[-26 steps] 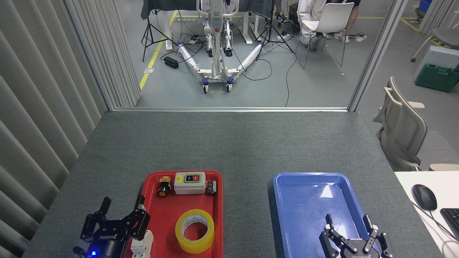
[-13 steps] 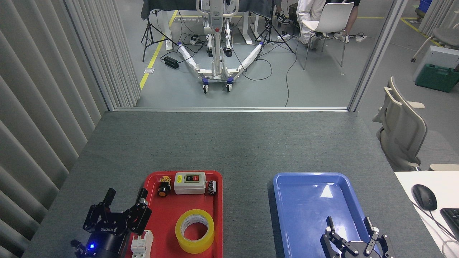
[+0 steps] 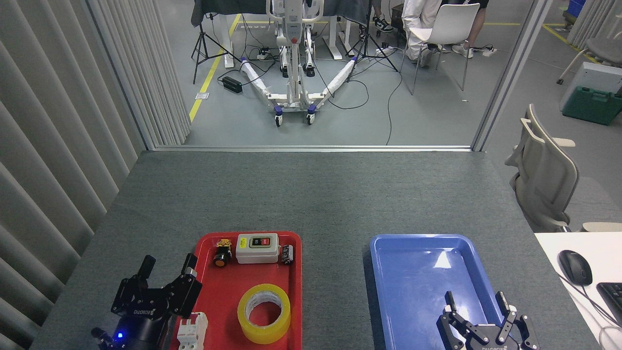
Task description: Place and move tape with both arms
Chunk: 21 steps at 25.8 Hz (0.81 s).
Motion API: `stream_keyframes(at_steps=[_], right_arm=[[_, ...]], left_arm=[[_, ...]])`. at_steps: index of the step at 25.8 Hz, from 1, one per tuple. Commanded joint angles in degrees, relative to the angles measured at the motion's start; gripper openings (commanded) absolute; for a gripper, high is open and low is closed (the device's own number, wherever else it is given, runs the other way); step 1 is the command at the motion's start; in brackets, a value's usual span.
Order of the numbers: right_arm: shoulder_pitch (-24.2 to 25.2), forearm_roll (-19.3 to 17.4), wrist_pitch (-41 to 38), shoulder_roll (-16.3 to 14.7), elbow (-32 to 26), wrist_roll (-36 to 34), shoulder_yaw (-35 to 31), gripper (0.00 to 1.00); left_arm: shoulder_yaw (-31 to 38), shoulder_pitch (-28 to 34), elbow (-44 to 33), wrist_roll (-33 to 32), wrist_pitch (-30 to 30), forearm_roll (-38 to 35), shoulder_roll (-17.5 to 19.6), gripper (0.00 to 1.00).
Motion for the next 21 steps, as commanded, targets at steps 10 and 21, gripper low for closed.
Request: stream_keyframes(at_steps=[10,21], right_arm=[[-0.07,-1.44,0.01,-0.37,0.02,0.00,0.06,1.00],[0.01,-0.91,0.10,-0.63,0.11,0.00,0.06,1.00]], left_arm=[[-0.37,0.47,1.42,0.29,0.78,-0.20,1.37,1.00],[-0.37,0.30,2.65,-0.23,2.63,-4.77,0.22,1.00]])
